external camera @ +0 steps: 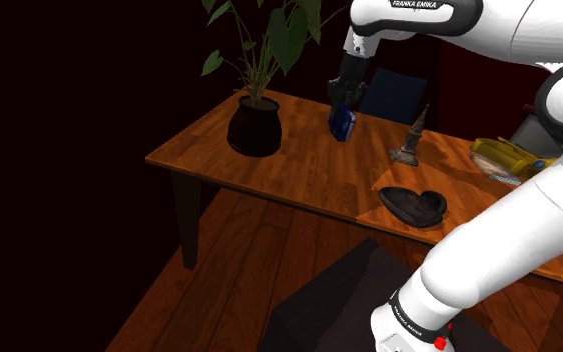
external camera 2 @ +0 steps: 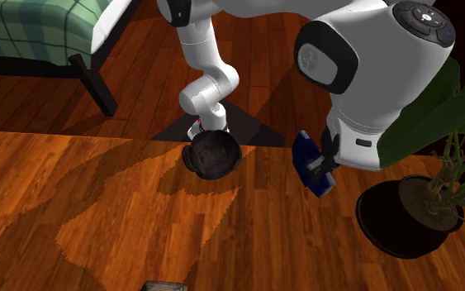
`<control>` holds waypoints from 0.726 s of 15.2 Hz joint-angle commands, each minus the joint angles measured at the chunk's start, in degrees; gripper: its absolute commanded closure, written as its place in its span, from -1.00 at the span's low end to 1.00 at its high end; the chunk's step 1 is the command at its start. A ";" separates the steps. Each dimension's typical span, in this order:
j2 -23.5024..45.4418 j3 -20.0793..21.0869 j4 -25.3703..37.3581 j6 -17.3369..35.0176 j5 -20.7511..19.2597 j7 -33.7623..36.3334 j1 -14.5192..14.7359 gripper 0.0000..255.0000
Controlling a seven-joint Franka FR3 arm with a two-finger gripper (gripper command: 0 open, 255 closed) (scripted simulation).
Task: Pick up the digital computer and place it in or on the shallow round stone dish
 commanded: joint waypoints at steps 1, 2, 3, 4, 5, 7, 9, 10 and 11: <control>0.35 -0.04 1.97 -1.63 0.05 -0.14 -0.01 1.00; 0.51 -0.03 2.92 -2.42 0.08 -0.18 0.00 1.00; 0.54 -0.03 3.11 -2.59 0.08 -0.19 0.00 1.00; -1.55 -0.22 1.14 -2.67 -0.25 -0.53 -0.23 1.00; -3.63 -0.41 -0.75 -2.82 -0.60 -0.88 -0.48 1.00; -7.73 -0.81 -4.28 -3.31 -1.32 -1.63 -1.01 1.00; -11.74 -1.25 -7.48 -4.04 -2.08 -2.44 -1.60 1.00; -13.72 -1.48 -8.97 -4.49 -2.48 -2.87 -1.92 1.00; -15.69 -1.73 -10.38 -5.00 -2.89 -3.32 -2.24 1.00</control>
